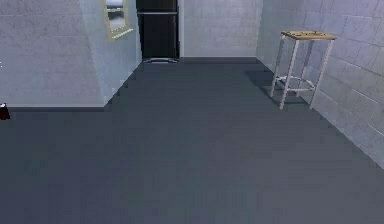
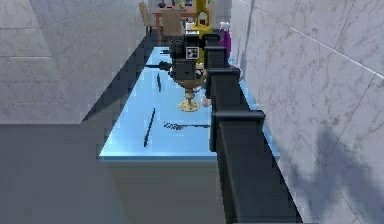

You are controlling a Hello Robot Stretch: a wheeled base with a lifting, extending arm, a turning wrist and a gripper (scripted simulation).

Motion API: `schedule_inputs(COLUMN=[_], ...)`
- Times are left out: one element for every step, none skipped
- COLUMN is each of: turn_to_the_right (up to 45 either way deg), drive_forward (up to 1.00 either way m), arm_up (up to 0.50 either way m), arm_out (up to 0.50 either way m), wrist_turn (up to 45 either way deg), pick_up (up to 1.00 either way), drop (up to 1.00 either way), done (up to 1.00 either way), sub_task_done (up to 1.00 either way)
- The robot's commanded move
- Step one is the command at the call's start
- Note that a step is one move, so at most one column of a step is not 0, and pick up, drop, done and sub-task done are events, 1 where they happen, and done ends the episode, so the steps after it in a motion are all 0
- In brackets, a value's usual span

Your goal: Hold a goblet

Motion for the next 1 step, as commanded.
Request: schedule_inputs(turn_to_the_right=[0.0], drive_forward=[0.00], arm_up=[0.00], arm_out=[0.00], wrist_turn=[0.0], pick_up=[0.00], drop=[0.00], done=[1.00], sub_task_done=[0.00])
